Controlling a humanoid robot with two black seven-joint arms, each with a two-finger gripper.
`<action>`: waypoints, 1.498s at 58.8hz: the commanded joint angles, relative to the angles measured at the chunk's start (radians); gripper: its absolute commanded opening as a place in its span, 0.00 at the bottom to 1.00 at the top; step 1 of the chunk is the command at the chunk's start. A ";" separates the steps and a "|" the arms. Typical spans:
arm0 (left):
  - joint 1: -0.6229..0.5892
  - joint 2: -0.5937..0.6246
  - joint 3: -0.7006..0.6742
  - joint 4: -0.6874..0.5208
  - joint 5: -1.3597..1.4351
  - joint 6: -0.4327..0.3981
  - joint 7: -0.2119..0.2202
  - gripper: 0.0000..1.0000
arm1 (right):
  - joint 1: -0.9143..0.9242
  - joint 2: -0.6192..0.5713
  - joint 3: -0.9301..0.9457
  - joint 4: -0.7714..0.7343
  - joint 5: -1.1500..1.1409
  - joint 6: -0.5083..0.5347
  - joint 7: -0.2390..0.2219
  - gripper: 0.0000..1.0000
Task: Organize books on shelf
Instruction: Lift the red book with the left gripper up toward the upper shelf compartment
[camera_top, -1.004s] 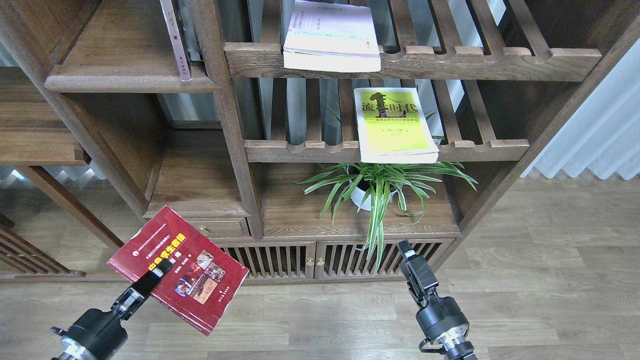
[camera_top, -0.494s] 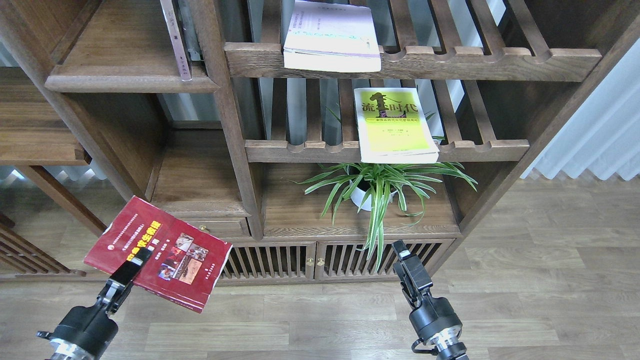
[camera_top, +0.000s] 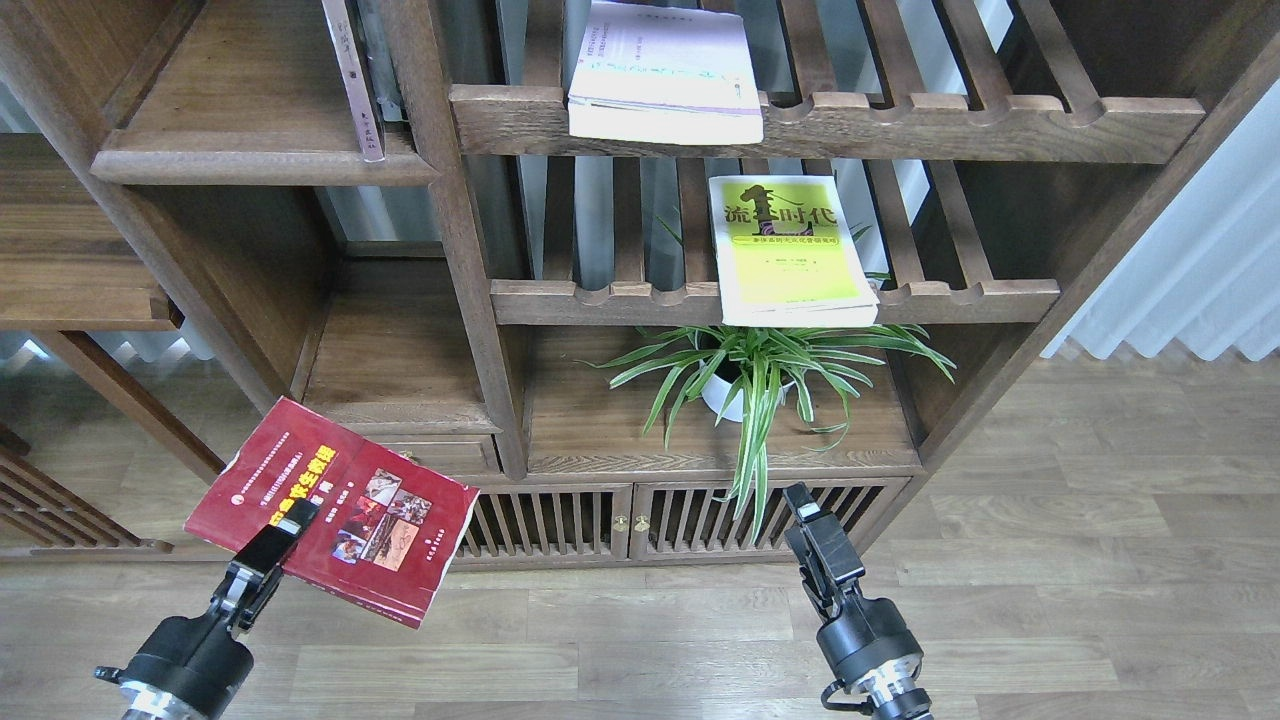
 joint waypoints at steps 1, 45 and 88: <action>0.004 0.076 -0.046 -0.002 -0.011 0.000 0.003 0.05 | 0.005 0.000 0.000 0.000 0.000 0.000 -0.001 0.99; -0.168 0.523 -0.224 -0.002 -0.224 0.000 0.007 0.05 | 0.034 0.035 -0.006 -0.002 -0.003 0.000 -0.003 0.99; -0.510 0.828 -0.040 -0.001 -0.235 0.000 0.027 0.05 | 0.034 0.058 -0.003 0.002 -0.003 0.000 -0.003 0.99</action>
